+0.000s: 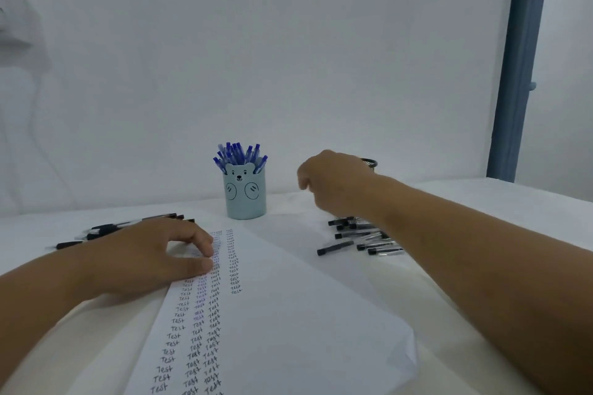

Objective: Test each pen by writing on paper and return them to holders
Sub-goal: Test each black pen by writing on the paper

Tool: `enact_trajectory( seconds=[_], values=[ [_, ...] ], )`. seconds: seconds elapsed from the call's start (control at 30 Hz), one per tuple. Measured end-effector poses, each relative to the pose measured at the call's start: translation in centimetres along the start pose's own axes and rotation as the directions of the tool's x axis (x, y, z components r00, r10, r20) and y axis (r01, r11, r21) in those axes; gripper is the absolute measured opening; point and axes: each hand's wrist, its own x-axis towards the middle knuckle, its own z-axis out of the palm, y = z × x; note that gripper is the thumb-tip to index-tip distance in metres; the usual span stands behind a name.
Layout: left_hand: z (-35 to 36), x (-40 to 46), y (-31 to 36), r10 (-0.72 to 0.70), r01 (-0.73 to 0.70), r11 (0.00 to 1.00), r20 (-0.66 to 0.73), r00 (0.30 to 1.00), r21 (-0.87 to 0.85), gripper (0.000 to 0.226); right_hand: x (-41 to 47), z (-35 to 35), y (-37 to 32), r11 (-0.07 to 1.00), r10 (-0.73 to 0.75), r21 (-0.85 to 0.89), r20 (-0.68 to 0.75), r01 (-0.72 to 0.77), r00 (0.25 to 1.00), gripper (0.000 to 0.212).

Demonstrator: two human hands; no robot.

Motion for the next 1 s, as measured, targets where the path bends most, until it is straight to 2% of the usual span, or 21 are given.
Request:
enact_trajectory(
  seconds=[0.07,0.2,0.3,0.37,0.53,0.7,0.87,1.0],
  values=[
    [-0.1,0.0,0.1,-0.02,0.02,1.0,0.009,1.0,0.0,0.029,-0.4,1.1,-2.0,0.994,-0.085,0.07,-0.041,0.088,0.996,0.039],
    [-0.3,-0.1,0.6,-0.05,0.05,0.999,0.022,0.998,0.002,0.035,-1.5,3.1,-6.0,0.947,-0.238,0.196,-0.103,0.255,0.966,0.027],
    [-0.6,0.0,0.7,-0.031,0.031,1.0,-0.02,0.999,-0.003,0.011,-2.3,3.6,-7.9,0.897,-0.295,0.288,-0.177,0.336,0.939,0.024],
    [-1.0,0.2,0.4,-0.021,0.018,0.999,-0.112,0.994,-0.027,0.003,-2.5,4.1,-8.3,0.87,-0.318,0.33,-0.192,0.366,0.929,0.024],
    [-2.1,0.6,-1.8,-0.056,0.091,0.992,-0.348,0.936,0.085,0.01,-2.2,5.4,-8.4,0.829,-0.378,0.407,-0.098,0.384,0.921,0.024],
    [-2.5,0.1,-4.1,-0.185,0.25,0.951,-0.314,0.931,0.181,0.019,-2.0,5.4,-8.5,0.814,-0.391,0.429,-0.094,0.391,0.916,0.02],
    [-2.1,0.2,-4.7,-0.166,0.238,0.955,-0.343,0.925,0.179,0.018,-1.9,5.5,-8.7,0.802,-0.395,0.442,-0.112,0.401,0.912,0.017],
    [-2.1,0.3,-4.9,-0.153,0.209,0.97,-0.356,0.922,0.125,0.028,-1.9,5.5,-8.6,0.792,-0.403,0.452,-0.119,0.411,0.908,0.016]
  ],
)
